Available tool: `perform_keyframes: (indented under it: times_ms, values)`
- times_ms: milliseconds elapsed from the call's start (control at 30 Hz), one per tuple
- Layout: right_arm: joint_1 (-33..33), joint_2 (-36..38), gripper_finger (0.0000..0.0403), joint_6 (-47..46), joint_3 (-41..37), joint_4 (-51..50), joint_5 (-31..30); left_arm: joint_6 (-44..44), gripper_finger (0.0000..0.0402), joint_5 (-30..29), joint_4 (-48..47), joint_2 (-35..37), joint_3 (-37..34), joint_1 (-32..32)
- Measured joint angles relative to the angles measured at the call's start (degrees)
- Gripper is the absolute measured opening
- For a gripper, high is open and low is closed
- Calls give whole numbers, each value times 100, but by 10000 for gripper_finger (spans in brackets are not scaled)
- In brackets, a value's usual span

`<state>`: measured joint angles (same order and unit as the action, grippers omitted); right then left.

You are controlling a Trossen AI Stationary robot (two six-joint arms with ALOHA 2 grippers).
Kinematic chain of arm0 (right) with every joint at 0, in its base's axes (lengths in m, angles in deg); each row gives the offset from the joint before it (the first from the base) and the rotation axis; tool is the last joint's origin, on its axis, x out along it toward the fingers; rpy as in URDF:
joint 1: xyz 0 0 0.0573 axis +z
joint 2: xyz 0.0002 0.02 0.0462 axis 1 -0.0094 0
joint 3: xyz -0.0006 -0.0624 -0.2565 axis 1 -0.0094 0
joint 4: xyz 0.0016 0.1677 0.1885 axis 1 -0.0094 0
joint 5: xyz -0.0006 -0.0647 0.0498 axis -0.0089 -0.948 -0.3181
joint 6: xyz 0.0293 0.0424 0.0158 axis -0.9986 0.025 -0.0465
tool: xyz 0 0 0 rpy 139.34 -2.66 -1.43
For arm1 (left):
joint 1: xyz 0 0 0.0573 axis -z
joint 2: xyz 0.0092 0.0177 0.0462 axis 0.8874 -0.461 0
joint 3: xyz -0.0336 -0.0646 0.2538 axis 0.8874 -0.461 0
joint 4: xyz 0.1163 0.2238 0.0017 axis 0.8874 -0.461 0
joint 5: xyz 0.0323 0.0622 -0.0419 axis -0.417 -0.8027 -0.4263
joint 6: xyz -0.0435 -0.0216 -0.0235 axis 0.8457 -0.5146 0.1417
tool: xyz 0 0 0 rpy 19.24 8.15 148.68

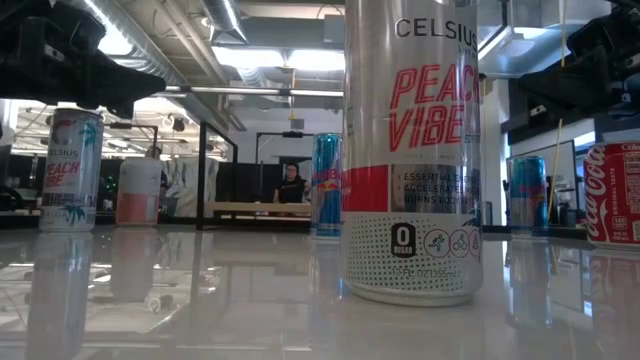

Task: Place canned beverage on shelf
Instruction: Put the right blue soda can on the shelf

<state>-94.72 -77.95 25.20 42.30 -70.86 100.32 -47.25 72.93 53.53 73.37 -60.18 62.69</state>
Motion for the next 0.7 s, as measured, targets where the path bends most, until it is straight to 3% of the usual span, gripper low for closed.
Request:
perform_keyframes:
  times_ms: [400,600,700]
  values:
    - [-1,0,21,-296,0,342,-1245,-419,7,-177,1106,0,0,0]
    - [-2,-2,21,119,30,447,-2064,-724,7,-197,1758,0,0,0]
    - [-2,-132,21,284,155,425,-2175,-1006,7,-203,2038,-5,0,0]
